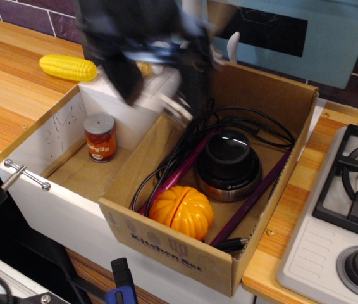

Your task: Close brown1fbox flap

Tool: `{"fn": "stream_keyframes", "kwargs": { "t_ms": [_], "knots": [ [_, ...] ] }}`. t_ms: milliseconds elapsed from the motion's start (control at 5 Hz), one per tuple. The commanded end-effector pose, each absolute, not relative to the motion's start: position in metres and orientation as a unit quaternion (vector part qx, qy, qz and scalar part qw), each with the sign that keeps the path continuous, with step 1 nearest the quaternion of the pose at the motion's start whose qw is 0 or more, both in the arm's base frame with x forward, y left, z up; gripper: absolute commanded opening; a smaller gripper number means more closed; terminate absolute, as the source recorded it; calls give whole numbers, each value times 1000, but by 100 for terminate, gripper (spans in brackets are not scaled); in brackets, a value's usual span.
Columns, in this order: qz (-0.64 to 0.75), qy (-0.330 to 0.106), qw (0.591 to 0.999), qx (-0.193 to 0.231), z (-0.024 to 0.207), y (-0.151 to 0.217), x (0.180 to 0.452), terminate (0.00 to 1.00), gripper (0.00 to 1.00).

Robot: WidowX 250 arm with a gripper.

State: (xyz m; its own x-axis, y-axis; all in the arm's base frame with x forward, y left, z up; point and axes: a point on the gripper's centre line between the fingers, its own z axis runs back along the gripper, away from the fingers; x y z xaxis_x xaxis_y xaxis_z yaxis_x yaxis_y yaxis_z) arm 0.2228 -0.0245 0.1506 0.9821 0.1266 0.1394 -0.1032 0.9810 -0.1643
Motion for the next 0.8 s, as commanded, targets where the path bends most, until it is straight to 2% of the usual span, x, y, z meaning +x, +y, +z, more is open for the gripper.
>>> {"fn": "stream_keyframes", "kwargs": {
  "t_ms": [0,200,600],
  "knots": [
    [126,-108,978,-125,154,-54,236,0,100],
    [167,-116,961,-189,142,-64,235,0,100],
    [175,-128,956,-195,141,-63,230,0,100]
  ]
}}
